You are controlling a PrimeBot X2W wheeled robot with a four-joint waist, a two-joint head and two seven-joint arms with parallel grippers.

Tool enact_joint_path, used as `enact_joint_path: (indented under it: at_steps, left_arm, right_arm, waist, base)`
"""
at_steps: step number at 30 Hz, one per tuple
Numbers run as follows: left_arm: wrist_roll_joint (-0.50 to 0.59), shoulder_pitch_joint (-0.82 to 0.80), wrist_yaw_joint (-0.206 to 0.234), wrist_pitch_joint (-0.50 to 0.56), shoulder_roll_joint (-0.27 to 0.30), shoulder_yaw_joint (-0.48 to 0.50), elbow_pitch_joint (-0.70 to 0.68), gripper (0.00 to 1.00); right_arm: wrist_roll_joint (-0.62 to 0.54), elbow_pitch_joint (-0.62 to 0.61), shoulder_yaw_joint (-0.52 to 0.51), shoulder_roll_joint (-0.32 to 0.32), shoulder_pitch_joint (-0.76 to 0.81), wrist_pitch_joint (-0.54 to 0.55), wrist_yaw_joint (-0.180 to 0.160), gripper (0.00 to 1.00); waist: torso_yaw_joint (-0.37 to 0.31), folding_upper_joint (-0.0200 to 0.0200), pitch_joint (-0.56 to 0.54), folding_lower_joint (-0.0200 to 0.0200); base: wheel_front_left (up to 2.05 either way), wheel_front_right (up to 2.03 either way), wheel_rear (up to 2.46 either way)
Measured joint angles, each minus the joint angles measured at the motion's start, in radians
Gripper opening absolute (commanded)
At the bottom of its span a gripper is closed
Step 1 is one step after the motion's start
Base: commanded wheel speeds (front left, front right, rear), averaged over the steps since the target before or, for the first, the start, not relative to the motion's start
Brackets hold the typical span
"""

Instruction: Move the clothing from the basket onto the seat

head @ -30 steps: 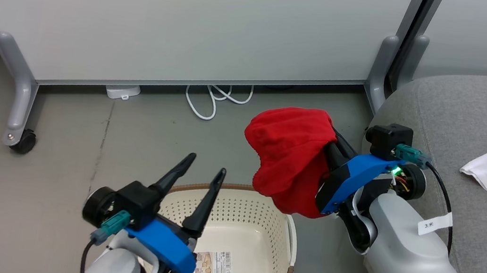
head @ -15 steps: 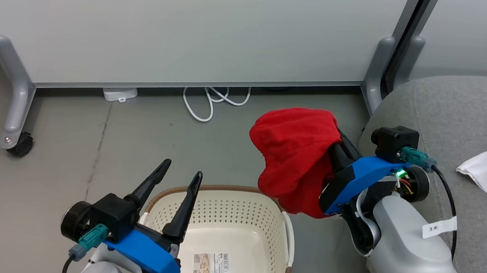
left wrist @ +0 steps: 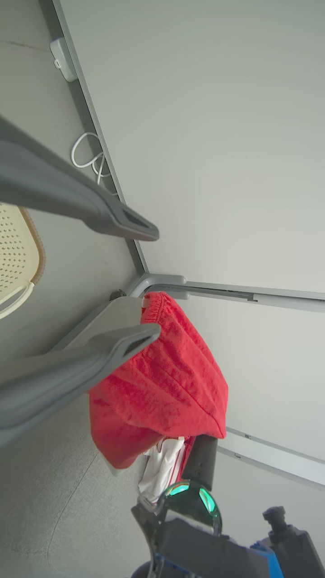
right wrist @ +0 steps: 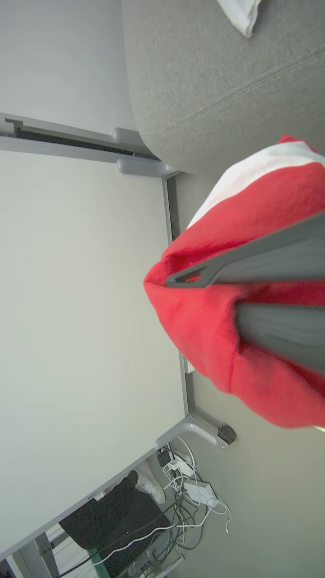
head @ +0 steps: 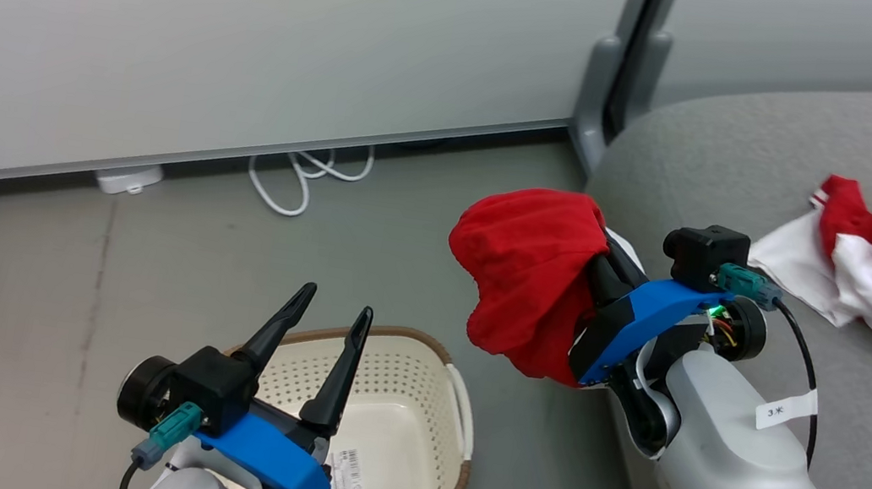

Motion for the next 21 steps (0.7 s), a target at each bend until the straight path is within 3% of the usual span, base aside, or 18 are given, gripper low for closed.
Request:
enact_joint_path:
  at_steps: [21]
  left_arm:
    - [-0.004,-0.017,0.000,0.000,0.028,-0.024,-0.017,1.00]
  right_arm:
    - [-0.009,-0.044,-0.041,-0.005,0.046,0.000,0.000,0.00]
  waist:
    - [-0.304,0.0000,0.034,0.0000]
  base:
    - [0.00,0.00,0.00]
